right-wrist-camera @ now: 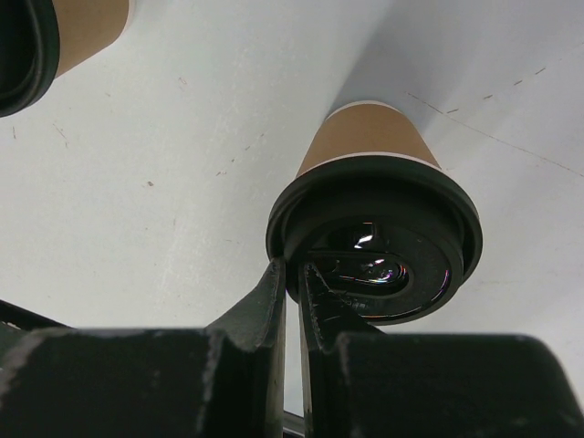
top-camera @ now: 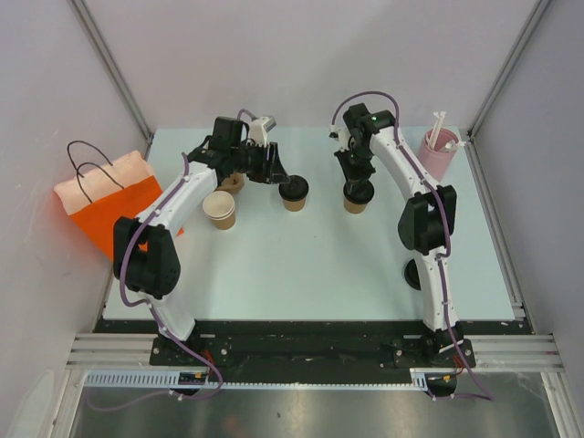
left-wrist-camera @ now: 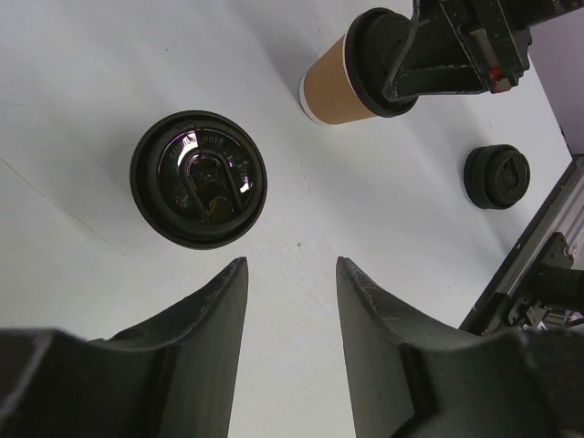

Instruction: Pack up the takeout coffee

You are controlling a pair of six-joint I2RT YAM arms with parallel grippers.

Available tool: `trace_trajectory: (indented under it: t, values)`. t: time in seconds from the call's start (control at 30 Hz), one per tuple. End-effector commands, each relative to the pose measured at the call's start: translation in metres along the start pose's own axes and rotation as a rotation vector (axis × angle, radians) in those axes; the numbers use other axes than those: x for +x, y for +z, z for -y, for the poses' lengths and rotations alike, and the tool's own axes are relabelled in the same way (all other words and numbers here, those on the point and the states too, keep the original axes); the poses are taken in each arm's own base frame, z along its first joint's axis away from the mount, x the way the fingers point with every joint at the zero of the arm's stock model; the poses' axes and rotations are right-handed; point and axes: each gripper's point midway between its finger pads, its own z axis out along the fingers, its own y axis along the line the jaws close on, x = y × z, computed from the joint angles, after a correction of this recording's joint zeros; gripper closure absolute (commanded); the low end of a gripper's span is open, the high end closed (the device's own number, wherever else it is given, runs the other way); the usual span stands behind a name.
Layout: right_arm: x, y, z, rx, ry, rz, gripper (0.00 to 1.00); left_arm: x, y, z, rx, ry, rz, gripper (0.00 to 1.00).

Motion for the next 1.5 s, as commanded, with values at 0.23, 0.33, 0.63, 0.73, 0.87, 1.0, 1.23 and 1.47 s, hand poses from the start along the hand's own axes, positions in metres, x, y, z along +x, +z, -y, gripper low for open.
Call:
trace_trajectory:
  t: [0.23, 0.33, 0.63, 0.73, 0.87, 1.0, 1.23, 1.47]
  values:
    - [0.017, 0.0, -0.004, -0.054, 0.002, -0.081, 1.0, -0.014, -0.005, 0.005, 0.006, 0.042, 0.032, 0.51]
    - [0.018, 0.004, -0.004, -0.064, 0.006, -0.089, 0.96, -0.012, -0.004, 0.005, 0.009, 0.039, 0.028, 0.51]
    - [0.008, -0.013, -0.011, -0.077, -0.007, -0.031, 0.61, -0.012, -0.004, 0.006, 0.015, 0.038, 0.027, 0.51]
    - [0.003, -0.021, -0.013, -0.074, -0.013, 0.0, 0.6, -0.012, -0.004, 0.006, 0.015, 0.036, 0.027, 0.51]
    - [-0.005, -0.036, -0.015, -0.061, -0.022, 0.049, 0.55, -0.013, -0.005, 0.007, 0.018, 0.039, 0.03, 0.51]
    - [-0.011, -0.052, -0.015, -0.049, -0.024, 0.099, 0.54, -0.015, -0.006, 0.009, 0.02, 0.04, 0.035, 0.51]
    - [-0.015, -0.089, -0.009, -0.032, 0.008, 0.201, 0.52, -0.021, -0.006, 0.016, 0.017, 0.061, 0.048, 0.5]
    - [-0.018, -0.125, 0.039, -0.1, 0.226, 0.519, 0.58, -0.04, 0.015, 0.054, 0.075, 0.105, 0.057, 0.45]
